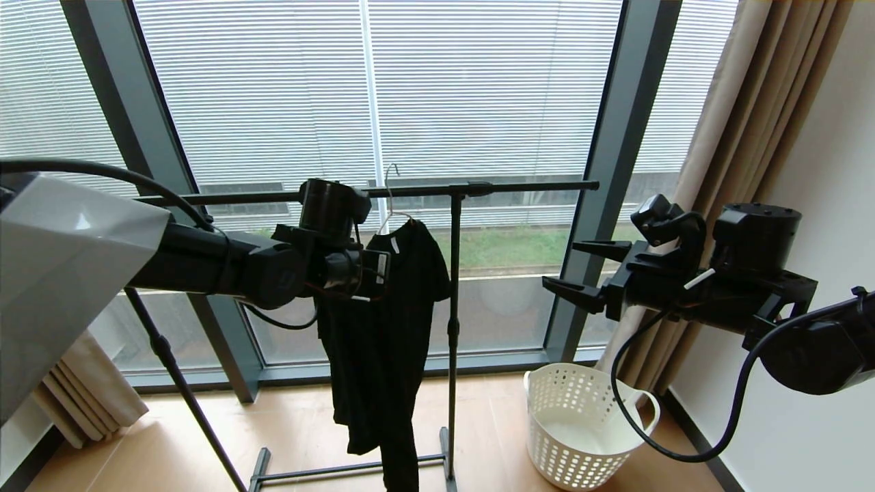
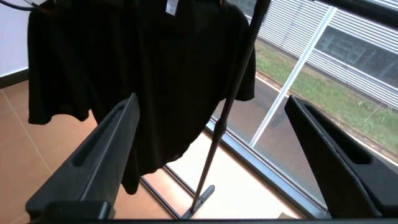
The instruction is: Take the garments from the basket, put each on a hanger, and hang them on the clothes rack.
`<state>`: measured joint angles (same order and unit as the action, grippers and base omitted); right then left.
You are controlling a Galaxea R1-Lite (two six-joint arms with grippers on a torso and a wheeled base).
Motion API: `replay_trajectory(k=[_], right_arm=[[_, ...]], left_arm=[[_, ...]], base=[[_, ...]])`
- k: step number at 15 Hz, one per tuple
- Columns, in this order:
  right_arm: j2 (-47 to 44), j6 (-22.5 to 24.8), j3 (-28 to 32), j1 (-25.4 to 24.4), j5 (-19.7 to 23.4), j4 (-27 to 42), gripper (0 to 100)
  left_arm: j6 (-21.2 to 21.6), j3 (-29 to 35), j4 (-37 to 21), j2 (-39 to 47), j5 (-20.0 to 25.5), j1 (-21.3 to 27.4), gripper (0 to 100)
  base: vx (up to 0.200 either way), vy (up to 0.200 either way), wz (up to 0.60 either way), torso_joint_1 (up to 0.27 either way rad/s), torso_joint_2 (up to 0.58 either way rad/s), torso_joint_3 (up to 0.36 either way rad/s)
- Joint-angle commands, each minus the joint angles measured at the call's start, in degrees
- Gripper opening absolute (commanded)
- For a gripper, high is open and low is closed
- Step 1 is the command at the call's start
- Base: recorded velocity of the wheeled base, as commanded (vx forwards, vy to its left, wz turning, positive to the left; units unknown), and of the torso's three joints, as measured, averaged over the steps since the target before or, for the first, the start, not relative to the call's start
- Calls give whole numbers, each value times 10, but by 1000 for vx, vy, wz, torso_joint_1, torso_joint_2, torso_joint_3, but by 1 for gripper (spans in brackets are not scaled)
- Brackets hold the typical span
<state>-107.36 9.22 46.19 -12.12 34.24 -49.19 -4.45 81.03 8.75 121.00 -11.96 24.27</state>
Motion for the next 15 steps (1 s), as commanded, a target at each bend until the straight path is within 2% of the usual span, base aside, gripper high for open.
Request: replay_trajectory(k=[1, 7, 15], right_arm=[[-2, 0, 0, 0, 0, 0, 100], [-7, 0, -2, -1, 0, 0, 100], [-10, 1, -3, -3, 0, 0, 100]], left_arm=[[-17, 26, 0, 36, -1, 0, 0], [-34, 62, 0, 75, -4, 0, 0], [-35, 62, 0, 84, -4, 0, 0]], base=[[0, 0, 0, 0, 0, 0], [0, 0, 0, 0, 0, 0], [0, 0, 0, 0, 0, 0]])
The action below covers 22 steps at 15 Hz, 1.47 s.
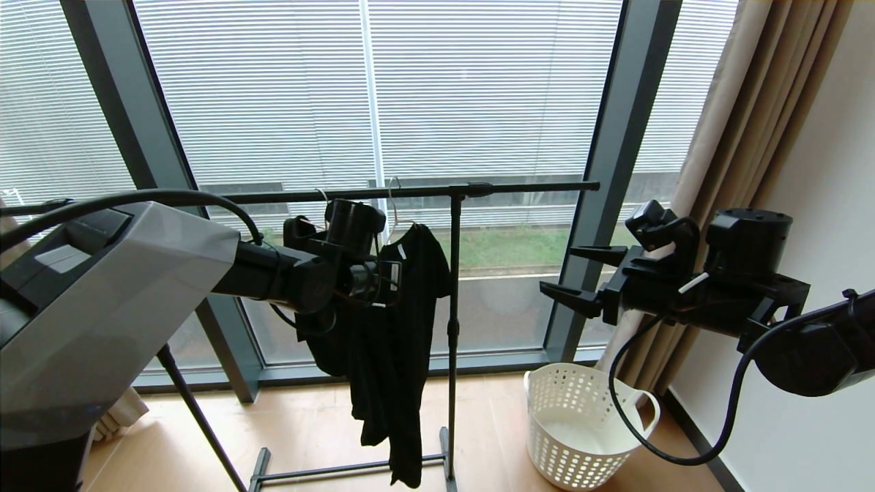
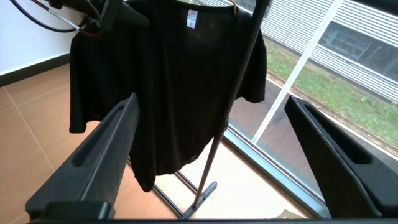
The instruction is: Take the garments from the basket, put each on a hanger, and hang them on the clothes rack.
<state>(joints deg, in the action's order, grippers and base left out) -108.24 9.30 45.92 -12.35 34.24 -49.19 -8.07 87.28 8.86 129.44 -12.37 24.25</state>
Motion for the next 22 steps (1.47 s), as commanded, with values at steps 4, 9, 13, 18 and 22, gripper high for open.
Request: replay_trajectory(k=[4, 9, 13, 18, 22], right_arm=[[-1, 2, -1, 0, 0, 1, 100], [-1, 2, -2, -1, 0, 0, 100], [-1, 2, -2, -1, 0, 0, 100], [-1, 3, -2, -1, 0, 0, 100], [-1, 4, -2, -1, 0, 0, 100]], left_arm=[[-14, 20, -1, 4, 0, 0, 0], [-18, 25, -1, 14, -5, 0, 0], [-19, 27, -1, 20, -10, 0, 0], [-19, 28, -1, 25, -10, 0, 0], [-27, 28, -1, 33, -10, 0, 0]], base=[[0, 0, 0, 0, 0, 0], [0, 0, 0, 0, 0, 0], [0, 0, 0, 0, 0, 0], [0, 0, 0, 0, 0, 0], [0, 0, 0, 0, 0, 0]])
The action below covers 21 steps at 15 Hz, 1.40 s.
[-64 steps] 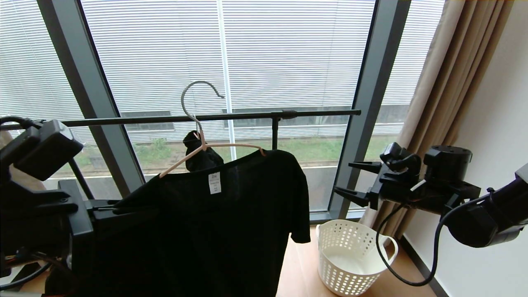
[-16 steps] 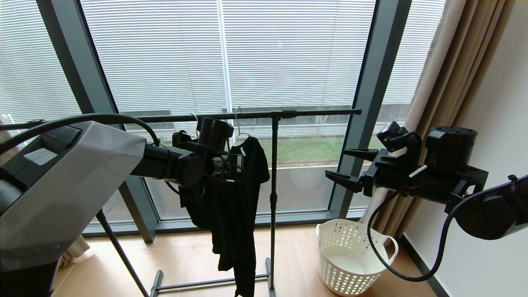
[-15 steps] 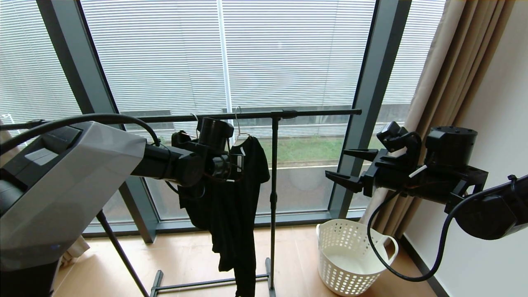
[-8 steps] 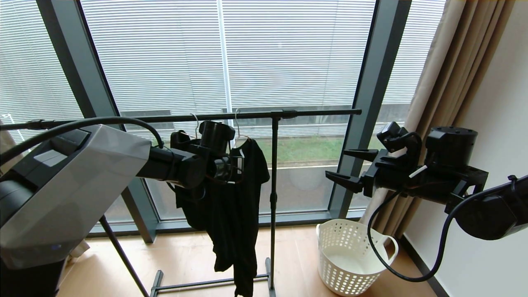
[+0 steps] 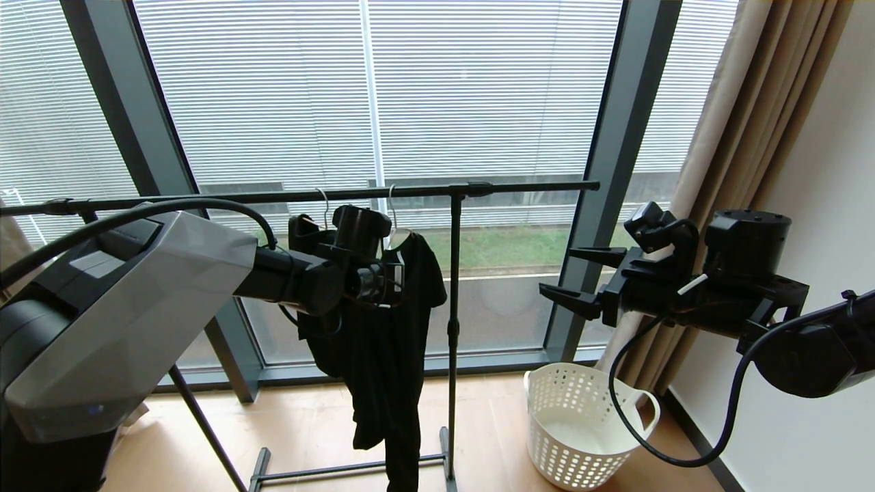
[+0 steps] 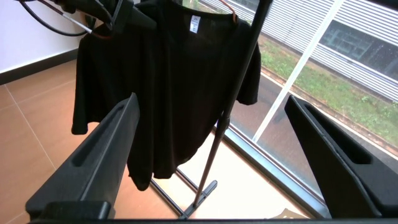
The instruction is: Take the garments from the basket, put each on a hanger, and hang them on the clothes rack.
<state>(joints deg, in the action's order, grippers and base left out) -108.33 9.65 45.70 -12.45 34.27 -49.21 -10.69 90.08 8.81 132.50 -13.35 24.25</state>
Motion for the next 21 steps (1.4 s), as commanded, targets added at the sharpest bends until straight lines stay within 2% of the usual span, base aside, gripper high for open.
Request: replay_trajectory(k=[1, 5, 6, 13, 18, 21], right_arm=[[0, 0, 0, 0, 0, 0, 100], [0, 0, -1, 0, -1, 0, 100], [0, 0, -1, 0, 0, 0, 100], [0, 0, -1, 0, -1, 0, 100], [0, 0, -2, 0, 0, 0, 100], [5, 0, -4, -1, 0, 0, 100]], left_arm=[[0, 0, 0, 2, 0, 0, 0], [-5, -1, 0, 2, 0, 0, 0], [-7, -1, 0, 1, 1, 1, 100], [-24, -7, -5, -21, 1, 10, 100], [-24, -58, -12, -86, 1, 25, 100], [-24, -117, -12, -153, 1, 37, 100]], base=[[0, 0, 0, 0, 0, 0], [0, 0, 0, 0, 0, 0], [0, 0, 0, 0, 0, 0], [0, 0, 0, 0, 0, 0], [0, 0, 0, 0, 0, 0], [0, 0, 0, 0, 0, 0]])
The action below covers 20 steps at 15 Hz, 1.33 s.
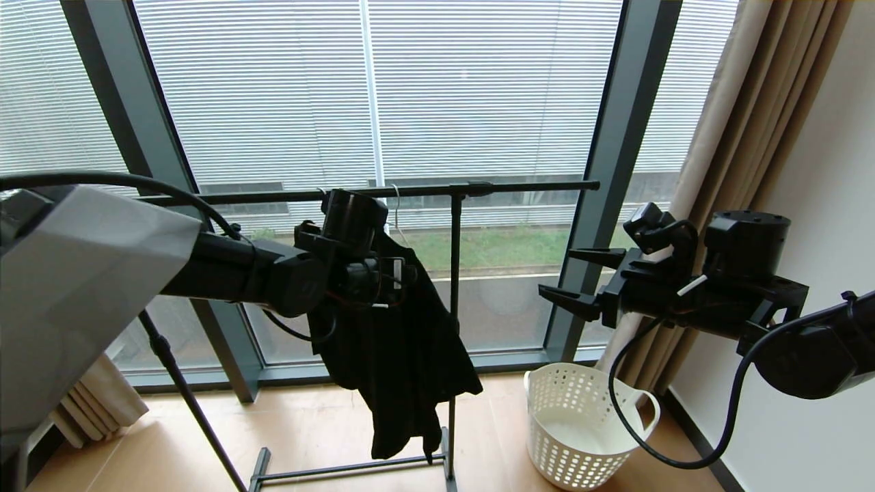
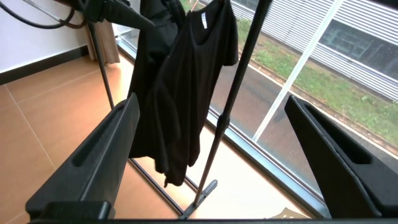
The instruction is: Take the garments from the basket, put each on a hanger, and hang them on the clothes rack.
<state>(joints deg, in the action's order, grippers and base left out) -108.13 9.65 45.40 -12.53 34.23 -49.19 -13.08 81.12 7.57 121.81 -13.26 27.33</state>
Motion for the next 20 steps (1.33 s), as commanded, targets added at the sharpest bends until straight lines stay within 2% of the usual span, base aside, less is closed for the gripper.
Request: replay_trajectory(k=[1, 2, 4, 5, 6, 7, 10, 13, 14, 18, 20], right_arm=[[13, 0, -8, -1, 0, -1, 100], [25, 0, -13, -7, 0, -1, 100], [59, 1, -29, -18, 0, -1, 100], [59, 1, -29, -18, 0, -1, 100], [130, 7, -66, -23, -12, 0, 100], [169, 6, -87, -23, -21, 1, 100], [265, 6, -159, -30, -26, 19, 100], [367, 6, -242, -41, -43, 81, 100], [390, 6, -261, -41, -64, 100, 100], [475, 5, -366, -42, -211, 155, 100], [491, 5, -407, -42, -236, 156, 100]], left_arm=[[1, -50, 0, -82, -1, 6, 100], [2, -66, -3, -105, -1, 6, 100], [1, -140, -32, -200, -1, 6, 100], [1, -140, -32, -200, -1, 6, 100], [1, -236, -33, -293, -1, 6, 100], [1, -282, -33, -337, -1, 6, 100], [2, -377, -33, -433, 2, 6, 100], [3, -473, -29, -506, 3, 11, 100], [2, -502, -24, -519, 3, 11, 100], [2, -647, 45, -582, 6, 11, 100], [2, -690, 60, -591, 7, 11, 100]], base=[[0, 0, 0, 0, 0, 0], [0, 0, 0, 0, 0, 0], [0, 0, 0, 0, 0, 0], [0, 0, 0, 0, 0, 0], [0, 0, 0, 0, 0, 0], [0, 0, 0, 0, 0, 0], [0, 0, 0, 0, 0, 0], [0, 0, 0, 0, 0, 0], [0, 0, 0, 0, 0, 0], [0, 0, 0, 0, 0, 0], [0, 0, 0, 0, 0, 0]])
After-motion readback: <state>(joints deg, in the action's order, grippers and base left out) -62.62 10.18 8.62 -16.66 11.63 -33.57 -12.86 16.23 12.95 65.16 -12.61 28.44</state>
